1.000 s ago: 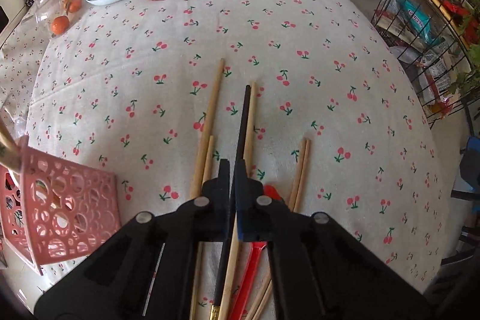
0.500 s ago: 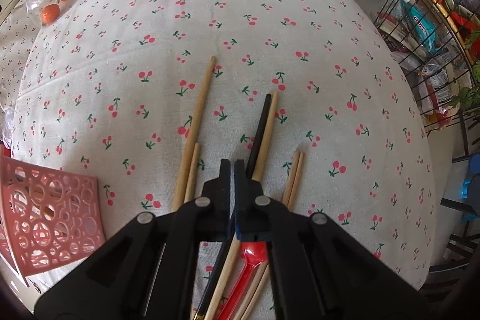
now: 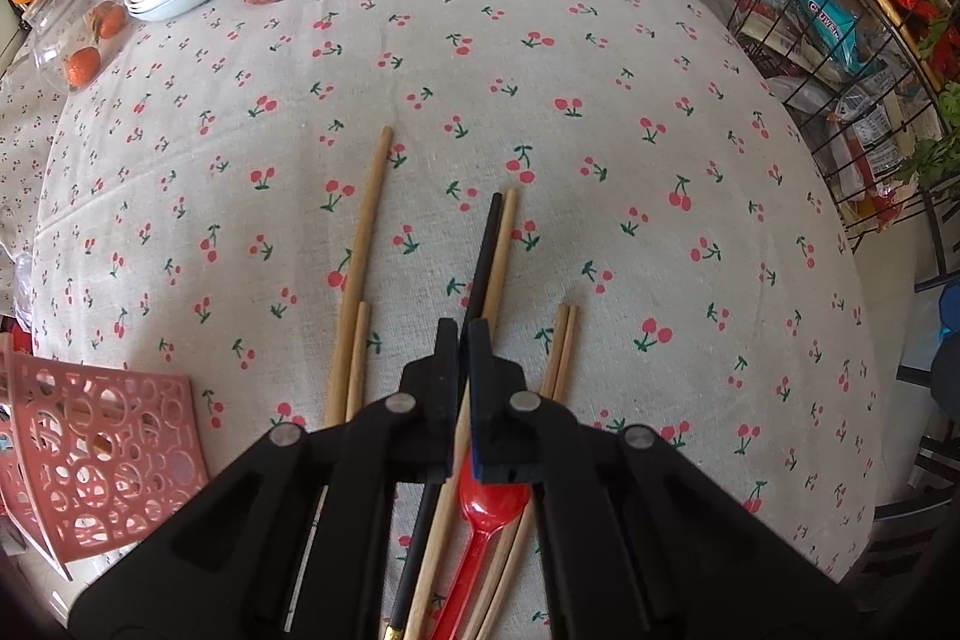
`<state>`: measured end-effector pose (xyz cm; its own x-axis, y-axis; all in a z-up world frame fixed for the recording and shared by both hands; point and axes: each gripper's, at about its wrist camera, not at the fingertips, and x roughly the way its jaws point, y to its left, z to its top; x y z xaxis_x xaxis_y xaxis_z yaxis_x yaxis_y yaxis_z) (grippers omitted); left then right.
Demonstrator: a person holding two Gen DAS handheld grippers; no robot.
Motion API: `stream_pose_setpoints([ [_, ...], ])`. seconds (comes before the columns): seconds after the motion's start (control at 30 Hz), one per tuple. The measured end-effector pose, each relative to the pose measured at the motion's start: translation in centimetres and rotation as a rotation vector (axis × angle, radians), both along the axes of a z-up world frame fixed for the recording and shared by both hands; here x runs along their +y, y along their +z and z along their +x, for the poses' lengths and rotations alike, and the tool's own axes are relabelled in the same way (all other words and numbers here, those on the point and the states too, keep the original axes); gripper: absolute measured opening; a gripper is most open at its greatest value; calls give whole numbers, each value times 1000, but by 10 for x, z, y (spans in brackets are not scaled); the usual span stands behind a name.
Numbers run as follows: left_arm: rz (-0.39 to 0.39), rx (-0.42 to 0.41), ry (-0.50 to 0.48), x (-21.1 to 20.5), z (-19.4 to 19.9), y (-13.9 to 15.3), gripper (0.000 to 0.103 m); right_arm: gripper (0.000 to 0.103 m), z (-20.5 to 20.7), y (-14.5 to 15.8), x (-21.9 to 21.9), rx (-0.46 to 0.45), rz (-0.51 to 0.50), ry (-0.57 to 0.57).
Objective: Organize utensils
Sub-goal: 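Lower the left gripper onto another black chopstick and close on it, then lift the black chopstick with the left gripper while the right gripper grasps a wooden chopstick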
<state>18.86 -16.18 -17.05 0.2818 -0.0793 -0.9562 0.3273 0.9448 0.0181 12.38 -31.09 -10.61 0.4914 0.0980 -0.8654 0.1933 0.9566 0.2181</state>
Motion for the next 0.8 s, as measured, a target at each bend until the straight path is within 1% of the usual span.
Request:
stream_pose_setpoints([
  [0.1, 8, 5, 1, -2, 5, 0, 3, 73, 1, -1, 1, 5, 0, 4],
  [0.2, 23, 16, -1, -5, 14, -6, 6, 73, 1, -1, 2, 6, -2, 9],
  [0.33, 31, -2, -10, -7, 19, -11, 6, 74, 2, -2, 2, 6, -3, 13],
  [0.47, 41, 13, -20, -4, 18, -12, 7, 74, 3, -5, 3, 20, -7, 11],
  [0.6, 24, -31, -75, 6, -6, 6, 7, 74, 7, -10, 3, 37, 7, 5],
  [0.8, -70, -63, -90, 41, -45, 37, 6, 74, 17, -24, 18, 81, -19, 20],
])
